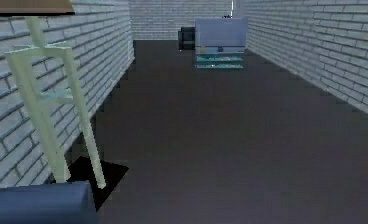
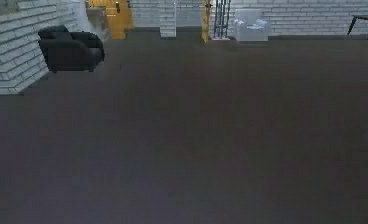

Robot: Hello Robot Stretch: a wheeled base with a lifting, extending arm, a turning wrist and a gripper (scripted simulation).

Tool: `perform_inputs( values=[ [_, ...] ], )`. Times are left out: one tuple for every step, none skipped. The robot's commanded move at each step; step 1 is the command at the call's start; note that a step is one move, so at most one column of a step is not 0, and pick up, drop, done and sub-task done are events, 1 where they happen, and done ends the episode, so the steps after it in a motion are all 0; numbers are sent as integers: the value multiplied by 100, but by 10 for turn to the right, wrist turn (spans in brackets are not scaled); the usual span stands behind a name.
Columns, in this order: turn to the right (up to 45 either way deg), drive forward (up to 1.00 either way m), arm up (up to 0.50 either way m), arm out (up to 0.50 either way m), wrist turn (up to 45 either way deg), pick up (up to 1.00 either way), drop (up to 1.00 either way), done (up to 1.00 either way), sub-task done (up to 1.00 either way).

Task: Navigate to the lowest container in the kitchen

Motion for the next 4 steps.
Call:
perform_inputs(
  values=[
    [0, 100, 0, 0, 0, 0, 0, 0, 0],
    [0, 95, 0, 0, 0, 0, 0, 0, 0],
    [-90, 0, 0, 0, 0, 0, 0, 0, 0],
    [0, 100, 0, 0, 0, 0, 0, 0, 0]
  ],
)
